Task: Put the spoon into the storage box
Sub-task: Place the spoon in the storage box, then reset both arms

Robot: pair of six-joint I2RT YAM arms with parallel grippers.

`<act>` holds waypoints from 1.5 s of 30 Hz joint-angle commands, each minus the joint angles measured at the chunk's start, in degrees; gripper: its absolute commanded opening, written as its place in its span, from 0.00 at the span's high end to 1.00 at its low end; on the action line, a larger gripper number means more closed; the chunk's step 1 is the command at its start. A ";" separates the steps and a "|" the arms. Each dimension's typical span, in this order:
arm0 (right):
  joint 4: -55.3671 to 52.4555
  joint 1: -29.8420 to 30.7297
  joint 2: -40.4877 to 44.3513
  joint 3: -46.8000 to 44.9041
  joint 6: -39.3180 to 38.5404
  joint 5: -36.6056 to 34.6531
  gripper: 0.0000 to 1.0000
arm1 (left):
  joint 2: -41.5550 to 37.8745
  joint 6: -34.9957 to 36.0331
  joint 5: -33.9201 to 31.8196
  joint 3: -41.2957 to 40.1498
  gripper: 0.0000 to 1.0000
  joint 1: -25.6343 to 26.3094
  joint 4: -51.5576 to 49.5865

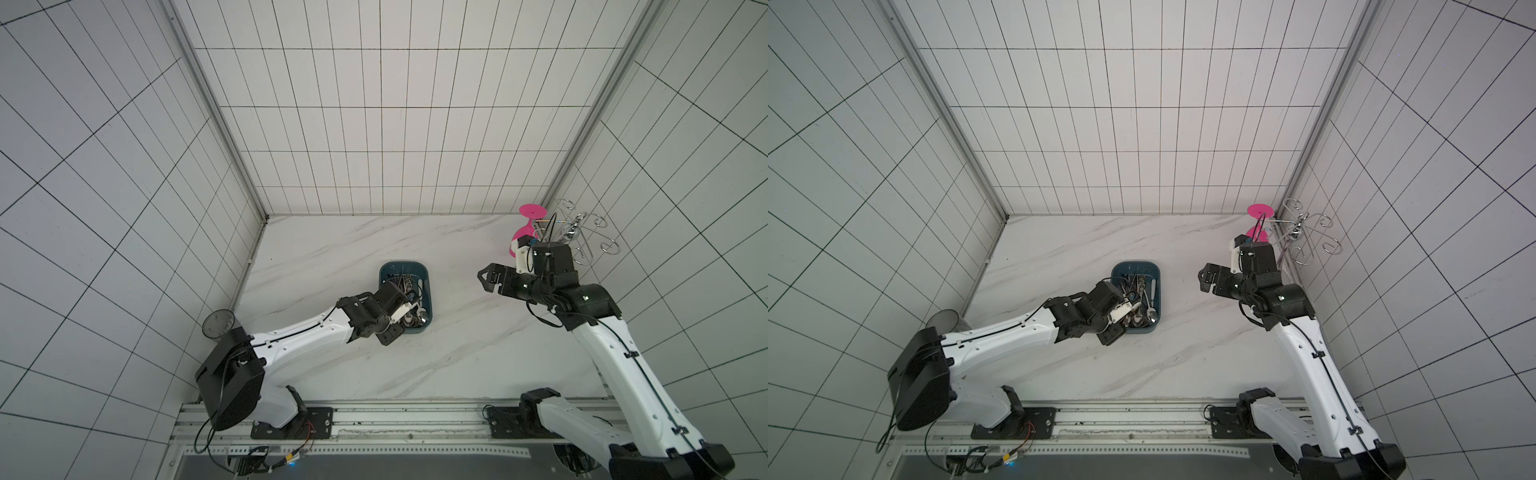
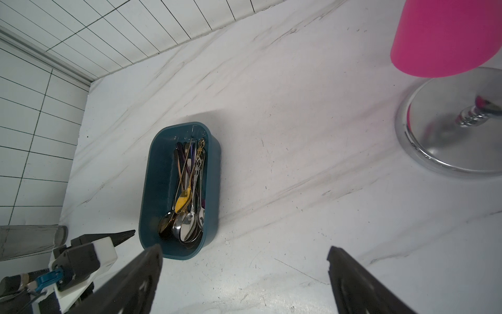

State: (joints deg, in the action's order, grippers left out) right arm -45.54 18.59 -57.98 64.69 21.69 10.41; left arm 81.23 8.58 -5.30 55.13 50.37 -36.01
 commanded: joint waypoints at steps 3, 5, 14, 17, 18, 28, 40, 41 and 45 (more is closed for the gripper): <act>-0.21 -0.66 -0.20 -3.44 -3.89 -4.33 0.01 | -4.19 -1.60 0.86 2.51 0.15 -4.45 1.17; 1.45 -0.66 -0.06 -4.92 -4.97 -7.21 0.01 | -5.81 -1.66 0.78 2.70 0.09 -6.86 1.09; 12.95 -0.67 2.51 -11.21 -14.07 -10.58 0.01 | -12.17 -3.07 -2.21 1.17 0.02 -18.60 4.45; 16.81 -0.64 3.58 -13.65 -17.85 -11.91 0.01 | -13.27 -2.82 -3.25 0.68 0.02 -21.85 5.87; 18.09 -0.74 3.95 -14.53 -18.74 -12.66 0.01 | -13.38 -3.02 -3.24 0.68 0.02 -23.06 6.19; 34.22 -1.95 7.42 -26.41 -28.15 -19.03 0.01 | -13.82 -8.52 -2.44 -4.08 0.02 -38.87 17.80; 58.48 -7.10 5.96 -41.95 -25.58 -27.03 0.01 | -7.31 -10.79 4.31 -21.40 0.01 -53.13 52.00; 59.48 -7.38 5.35 -42.32 -25.56 -27.20 0.01 | -6.59 -11.18 4.35 -22.75 0.02 -53.34 54.88; 65.42 -8.71 2.51 -44.15 -25.82 -26.56 0.02 | -3.13 -13.07 5.36 -27.34 0.02 -53.45 65.26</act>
State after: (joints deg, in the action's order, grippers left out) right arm 11.77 10.94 -54.19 22.28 -5.10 -14.98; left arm 76.66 -2.07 -1.78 29.89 -2.85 16.21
